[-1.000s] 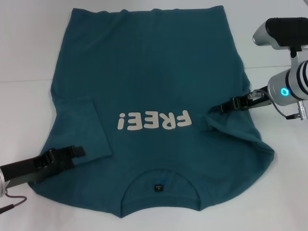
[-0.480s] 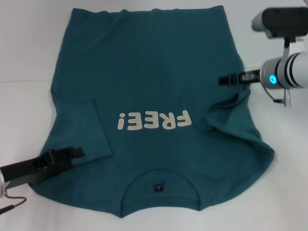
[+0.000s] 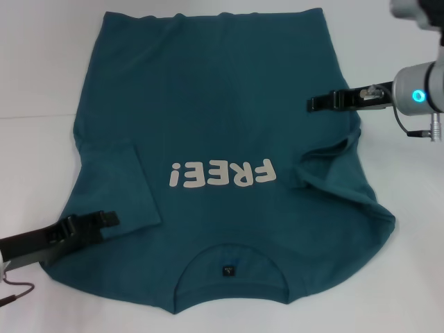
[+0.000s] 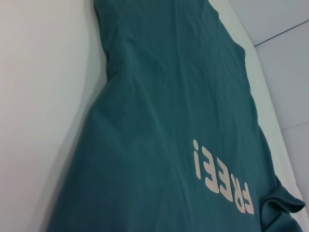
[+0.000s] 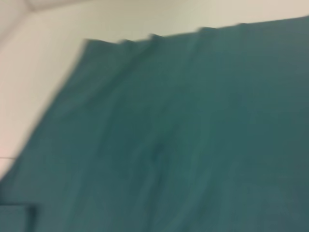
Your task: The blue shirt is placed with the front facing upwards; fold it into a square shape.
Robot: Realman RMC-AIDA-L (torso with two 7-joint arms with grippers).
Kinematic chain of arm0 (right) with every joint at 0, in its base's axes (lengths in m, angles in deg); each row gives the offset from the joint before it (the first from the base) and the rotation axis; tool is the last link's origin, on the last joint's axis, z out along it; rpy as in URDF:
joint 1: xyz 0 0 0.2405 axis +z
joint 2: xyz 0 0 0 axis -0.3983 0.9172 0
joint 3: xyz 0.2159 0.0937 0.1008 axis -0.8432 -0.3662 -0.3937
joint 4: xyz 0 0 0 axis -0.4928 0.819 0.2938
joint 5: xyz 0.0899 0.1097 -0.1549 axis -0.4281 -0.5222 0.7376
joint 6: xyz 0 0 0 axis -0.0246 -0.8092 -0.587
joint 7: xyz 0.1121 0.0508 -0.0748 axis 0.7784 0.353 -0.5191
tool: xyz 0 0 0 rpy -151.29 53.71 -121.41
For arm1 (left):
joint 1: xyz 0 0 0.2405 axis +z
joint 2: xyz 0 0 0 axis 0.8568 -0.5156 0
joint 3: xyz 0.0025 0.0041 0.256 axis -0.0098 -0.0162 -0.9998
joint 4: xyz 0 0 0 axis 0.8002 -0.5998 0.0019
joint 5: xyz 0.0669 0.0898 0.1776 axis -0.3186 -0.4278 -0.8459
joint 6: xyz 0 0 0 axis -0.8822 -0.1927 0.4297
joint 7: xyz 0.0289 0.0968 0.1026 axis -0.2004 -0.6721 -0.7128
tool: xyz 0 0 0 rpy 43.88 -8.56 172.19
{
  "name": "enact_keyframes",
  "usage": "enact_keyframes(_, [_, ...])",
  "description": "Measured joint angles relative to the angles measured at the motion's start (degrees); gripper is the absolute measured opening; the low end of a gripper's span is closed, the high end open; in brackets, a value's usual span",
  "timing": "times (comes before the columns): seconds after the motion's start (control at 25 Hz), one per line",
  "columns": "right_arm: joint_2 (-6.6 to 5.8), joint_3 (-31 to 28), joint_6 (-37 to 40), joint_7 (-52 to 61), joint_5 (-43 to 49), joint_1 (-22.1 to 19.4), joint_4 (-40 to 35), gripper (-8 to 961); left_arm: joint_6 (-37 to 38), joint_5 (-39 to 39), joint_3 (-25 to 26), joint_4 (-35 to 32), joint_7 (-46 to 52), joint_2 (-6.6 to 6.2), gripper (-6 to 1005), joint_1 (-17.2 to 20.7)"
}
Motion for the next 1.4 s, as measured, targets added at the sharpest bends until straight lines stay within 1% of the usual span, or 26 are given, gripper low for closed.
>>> enact_keyframes(0.12, [-0.10,-0.02,5.11,-4.00,-9.67,-4.45,-4.70,705,1.51,0.43,0.16,-1.27,-0.78,-0.15,600,0.94])
enact_keyframes(0.2, [-0.87,-0.40,7.93,-6.48,-15.45,-6.75,-5.66,702,3.26,1.52,0.73,-1.98,-1.00,-0.41,601,1.73])
enact_keyframes(0.28, [-1.80,-1.03,10.12,-7.96,-18.49,-7.97,-5.68,699,6.26,3.28,1.98,-2.12,-0.96,-1.40,601,2.44])
enact_keyframes(0.32, [-2.35,-1.43,11.56,-8.38,-19.27,-8.28,-5.45,698,7.46,4.04,2.58,-1.93,-0.90,-1.90,600,2.59])
enact_keyframes(0.4, [-3.36,-2.28,14.01,-8.66,-19.56,-8.45,-4.84,698,10.63,5.85,4.52,-0.95,-0.66,-3.30,597,2.87])
enact_keyframes(0.48, [-4.03,-3.28,15.52,-8.57,-19.59,-8.49,-3.75,697,13.43,7.02,7.01,0.42,-0.76,-4.51,595,2.96])
enact_keyframes(0.56, [-4.53,-4.61,16.42,-8.40,-19.76,-8.44,-2.26,712,15.22,7.24,8.23,1.15,-0.99,-5.37,598,3.09])
enact_keyframes(0.64, [-4.82,-5.71,17.37,-8.44,-19.85,-8.30,-1.30,743,16.69,7.00,8.24,1.34,-1.11,-6.13,607,3.35])
enact_keyframes(0.72, [-4.85,-6.56,18.44,-8.58,-20.04,-8.26,-1.00,774,17.49,6.84,8.18,1.34,-0.67,-6.60,616,3.65])
enact_keyframes(0.84, [-4.77,-8.15,20.40,-8.60,-20.43,-8.32,-0.97,779,16.95,6.80,8.41,1.35,2.47,-7.42,621,4.40])
enact_keyframes(0.88, [-4.77,-8.71,21.22,-8.57,-20.48,-8.35,-0.96,781,16.43,6.77,8.38,1.37,4.04,-8.03,622,4.83])
enact_keyframes(0.92, [-4.80,-9.12,22.08,-8.48,-20.49,-8.36,-0.96,783,16.43,6.77,8.38,1.37,4.04,-8.03,624,4.83])
enact_keyframes(1.0, [-5.01,-9.49,23.48,-8.35,-20.44,-8.43,-0.95,787,15.96,5.96,8.39,1.38,4.68,-8.46,627,5.05])
enact_keyframes(1.12, [-5.41,-9.54,24.43,-7.80,-20.14,-8.55,-0.89,792,13.20,2.00,8.54,1.26,6.43,-8.74,631,4.88])
enact_keyframes(1.24, [-5.56,-9.58,24.52,-7.64,-20.03,-8.65,-0.45,794,10.33,-1.23,8.49,1.31,7.44,-8.76,611,4.56])
enact_keyframes(1.4, [-5.62,-9.71,24.51,-7.64,-20.01,-8.89,-0.25,794,7.61,-1.76,8.49,1.40,7.06,-8.32,577,4.52])
